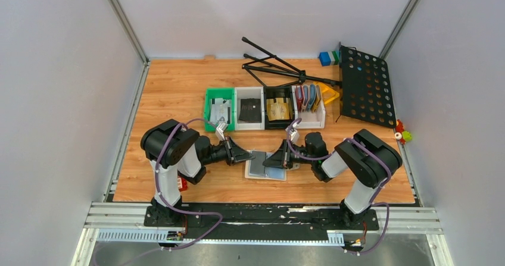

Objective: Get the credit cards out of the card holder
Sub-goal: Remove the credit card from the card holder.

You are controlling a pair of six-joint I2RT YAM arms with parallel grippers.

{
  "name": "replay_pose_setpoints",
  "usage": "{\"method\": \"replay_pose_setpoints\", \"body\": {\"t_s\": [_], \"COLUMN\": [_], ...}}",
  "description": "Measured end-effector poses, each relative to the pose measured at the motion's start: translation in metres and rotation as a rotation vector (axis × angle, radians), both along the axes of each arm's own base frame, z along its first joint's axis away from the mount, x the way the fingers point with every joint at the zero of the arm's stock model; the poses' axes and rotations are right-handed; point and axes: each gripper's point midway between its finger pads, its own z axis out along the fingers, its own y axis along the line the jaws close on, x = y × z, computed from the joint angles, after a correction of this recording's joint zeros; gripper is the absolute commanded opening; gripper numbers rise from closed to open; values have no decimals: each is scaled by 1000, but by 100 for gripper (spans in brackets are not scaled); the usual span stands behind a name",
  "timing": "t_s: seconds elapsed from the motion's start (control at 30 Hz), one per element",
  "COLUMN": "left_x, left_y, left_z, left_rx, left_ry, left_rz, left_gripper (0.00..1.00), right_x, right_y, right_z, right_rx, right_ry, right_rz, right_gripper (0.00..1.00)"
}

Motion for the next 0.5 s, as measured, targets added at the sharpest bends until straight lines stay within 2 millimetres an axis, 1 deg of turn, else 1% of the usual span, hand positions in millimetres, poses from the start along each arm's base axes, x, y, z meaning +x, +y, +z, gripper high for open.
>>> {"method": "replay_pose_setpoints", "body": {"t_s": [0.03,0.1,0.17,0.23,0.33,0.4,0.47,0.5], "left_x": [0,0,0,1,1,0,0,-1], "left_y": [0,0,0,0,0,0,0,0], "left_z": [-1,-2,-2,-2,-2,-2,-2,-2], "left_rx": [1,3,4,5,5,3,3,3], "left_ry": [2,4,2,1,1,0,0,1], "left_rz": [0,-1,-1,0,-1,-5,-8,-9], "left_gripper": [13,19,21,19,9,6,3,5], "right_x": [0,0,0,1,1,0,0,0], "right_y": [0,0,-1,-1,-1,-2,-2,-2], "right_z": [0,-2,-2,-1,-1,-2,-3,-4], "right_rx": [1,0,1,3,4,1,0,-2], "right_ry": [1,5,7,5,5,9,13,16], "right_rz": [1,3,4,6,8,8,10,11], "right_gripper": [0,0,0,0,0,2,9,16]}}
